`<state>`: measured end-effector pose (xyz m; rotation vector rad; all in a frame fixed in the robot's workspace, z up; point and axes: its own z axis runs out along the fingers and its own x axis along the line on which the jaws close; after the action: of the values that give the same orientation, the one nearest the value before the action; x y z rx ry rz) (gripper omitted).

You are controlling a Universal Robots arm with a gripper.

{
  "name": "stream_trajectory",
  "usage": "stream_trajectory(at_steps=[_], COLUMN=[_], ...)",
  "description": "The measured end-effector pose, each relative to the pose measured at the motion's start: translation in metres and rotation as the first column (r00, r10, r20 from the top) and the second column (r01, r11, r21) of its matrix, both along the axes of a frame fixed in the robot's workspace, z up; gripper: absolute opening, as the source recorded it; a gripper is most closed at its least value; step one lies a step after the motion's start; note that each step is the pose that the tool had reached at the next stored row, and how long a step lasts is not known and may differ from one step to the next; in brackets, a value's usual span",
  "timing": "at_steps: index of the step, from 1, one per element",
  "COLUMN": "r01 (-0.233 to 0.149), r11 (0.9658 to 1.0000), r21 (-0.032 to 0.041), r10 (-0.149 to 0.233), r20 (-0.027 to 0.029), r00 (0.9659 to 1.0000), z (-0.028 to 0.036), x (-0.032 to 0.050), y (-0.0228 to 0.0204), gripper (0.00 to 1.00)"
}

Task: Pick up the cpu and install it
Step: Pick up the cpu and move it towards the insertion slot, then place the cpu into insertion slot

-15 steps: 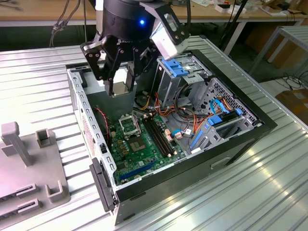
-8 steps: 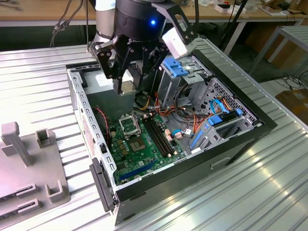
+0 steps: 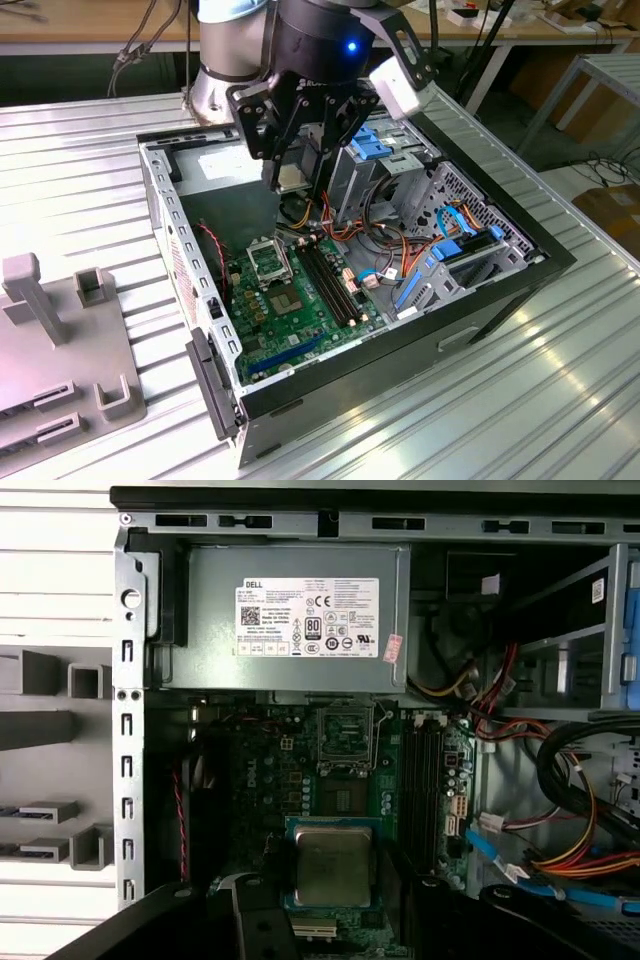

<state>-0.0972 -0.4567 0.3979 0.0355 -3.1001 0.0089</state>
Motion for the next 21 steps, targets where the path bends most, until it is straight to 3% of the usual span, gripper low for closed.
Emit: stream_trajectory(at_steps=[3,21], r01=[0.001,0.001], r11=[1.0000,1.0000], r21=[0.0000,0.0000], r10=[-0.001,-0.001], r20=[0.0001,0.0001], r00=[1.0000,1.0000], z=[-0.0001,-0.0001], x=[0.0080,0.0084], y=[-0.0001,0.0000], gripper=[0.47,0.47])
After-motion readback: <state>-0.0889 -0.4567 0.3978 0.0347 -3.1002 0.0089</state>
